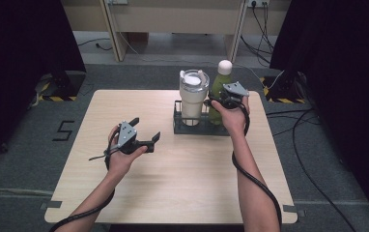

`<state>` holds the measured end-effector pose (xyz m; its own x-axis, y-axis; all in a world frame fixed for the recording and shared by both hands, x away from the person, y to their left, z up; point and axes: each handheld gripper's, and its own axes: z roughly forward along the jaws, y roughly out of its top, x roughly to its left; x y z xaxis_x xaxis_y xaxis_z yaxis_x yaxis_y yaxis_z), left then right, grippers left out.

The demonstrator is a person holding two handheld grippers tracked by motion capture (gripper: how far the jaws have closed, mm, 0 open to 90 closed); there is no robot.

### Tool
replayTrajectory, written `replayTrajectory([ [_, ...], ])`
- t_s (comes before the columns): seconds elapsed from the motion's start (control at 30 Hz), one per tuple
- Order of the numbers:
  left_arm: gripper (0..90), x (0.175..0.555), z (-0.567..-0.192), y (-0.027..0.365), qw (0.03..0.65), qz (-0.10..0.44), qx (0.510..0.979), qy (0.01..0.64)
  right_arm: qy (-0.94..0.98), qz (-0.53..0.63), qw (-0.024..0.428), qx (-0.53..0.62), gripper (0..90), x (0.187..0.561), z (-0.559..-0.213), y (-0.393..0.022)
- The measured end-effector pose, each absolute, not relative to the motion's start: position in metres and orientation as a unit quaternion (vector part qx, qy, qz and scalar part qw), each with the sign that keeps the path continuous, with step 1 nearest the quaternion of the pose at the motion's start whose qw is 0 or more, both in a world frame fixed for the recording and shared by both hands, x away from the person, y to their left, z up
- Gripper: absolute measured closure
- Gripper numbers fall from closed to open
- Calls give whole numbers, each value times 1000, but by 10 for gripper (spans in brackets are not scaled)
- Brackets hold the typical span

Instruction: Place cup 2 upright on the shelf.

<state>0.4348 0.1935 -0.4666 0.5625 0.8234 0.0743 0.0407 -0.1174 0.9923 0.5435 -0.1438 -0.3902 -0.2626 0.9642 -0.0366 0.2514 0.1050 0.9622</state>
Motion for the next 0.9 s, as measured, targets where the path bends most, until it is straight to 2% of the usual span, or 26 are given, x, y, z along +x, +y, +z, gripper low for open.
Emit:
replayTrajectory([
  [0.7, 12, 434, -467, 193, 578, 338, 669, 323, 643, 470, 380, 471, 206, 543, -397, -143],
  [0.9, 13, 435, -468, 194, 577, 337, 669, 324, 637, 474, 384, 471, 163, 541, -395, -144],
])
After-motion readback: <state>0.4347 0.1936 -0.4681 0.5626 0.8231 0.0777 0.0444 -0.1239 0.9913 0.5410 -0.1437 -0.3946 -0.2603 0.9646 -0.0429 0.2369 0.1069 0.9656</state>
